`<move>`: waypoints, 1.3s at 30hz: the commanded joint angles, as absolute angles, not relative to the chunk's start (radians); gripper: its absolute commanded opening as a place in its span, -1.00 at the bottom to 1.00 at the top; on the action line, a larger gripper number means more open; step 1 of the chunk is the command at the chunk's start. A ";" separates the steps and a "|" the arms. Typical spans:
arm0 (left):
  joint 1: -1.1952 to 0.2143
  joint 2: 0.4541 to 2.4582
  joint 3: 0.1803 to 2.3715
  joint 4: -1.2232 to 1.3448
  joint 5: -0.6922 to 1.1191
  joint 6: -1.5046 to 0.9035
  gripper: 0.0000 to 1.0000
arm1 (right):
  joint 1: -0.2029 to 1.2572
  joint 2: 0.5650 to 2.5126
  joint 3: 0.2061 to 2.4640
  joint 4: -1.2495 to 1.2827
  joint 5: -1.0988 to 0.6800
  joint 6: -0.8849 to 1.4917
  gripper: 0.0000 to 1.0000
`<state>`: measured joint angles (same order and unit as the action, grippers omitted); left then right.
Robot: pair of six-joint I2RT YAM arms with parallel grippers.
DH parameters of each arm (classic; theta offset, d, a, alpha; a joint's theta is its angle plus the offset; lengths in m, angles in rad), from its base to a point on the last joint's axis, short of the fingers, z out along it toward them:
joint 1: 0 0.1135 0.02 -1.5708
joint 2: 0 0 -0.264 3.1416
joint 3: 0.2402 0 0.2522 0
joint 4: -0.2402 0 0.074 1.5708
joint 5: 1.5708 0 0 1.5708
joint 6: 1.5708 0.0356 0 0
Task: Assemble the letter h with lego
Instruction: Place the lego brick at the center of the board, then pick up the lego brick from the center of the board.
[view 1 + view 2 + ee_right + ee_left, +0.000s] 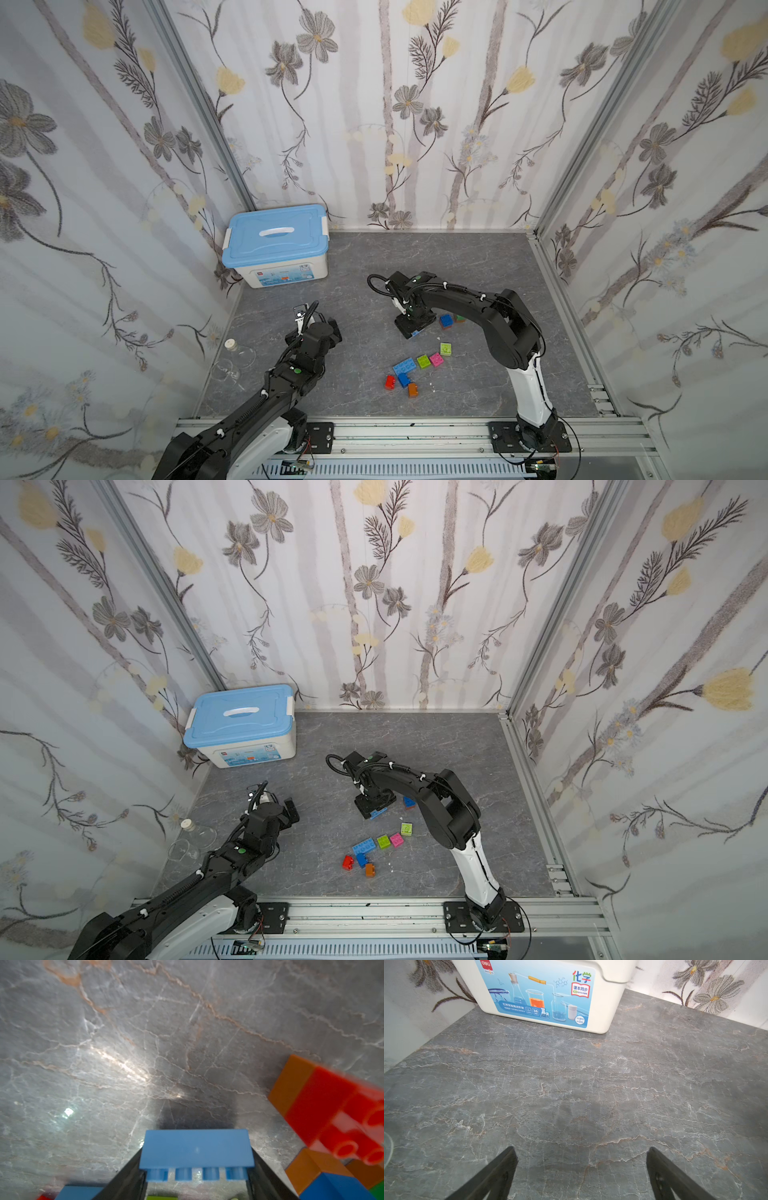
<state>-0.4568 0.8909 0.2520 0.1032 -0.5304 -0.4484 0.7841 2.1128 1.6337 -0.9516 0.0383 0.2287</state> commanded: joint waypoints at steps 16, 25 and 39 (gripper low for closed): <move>-0.457 1.031 0.316 0.157 -0.488 -0.441 1.00 | 0.588 1.803 1.432 -0.893 0.097 0.312 0.37; -0.456 1.011 0.303 0.164 -0.482 -0.439 1.00 | 0.532 1.855 1.400 -0.863 0.037 0.294 0.21; -0.456 1.054 0.328 0.158 -0.459 -0.425 1.00 | 0.529 1.922 1.372 -0.834 0.048 0.307 -0.04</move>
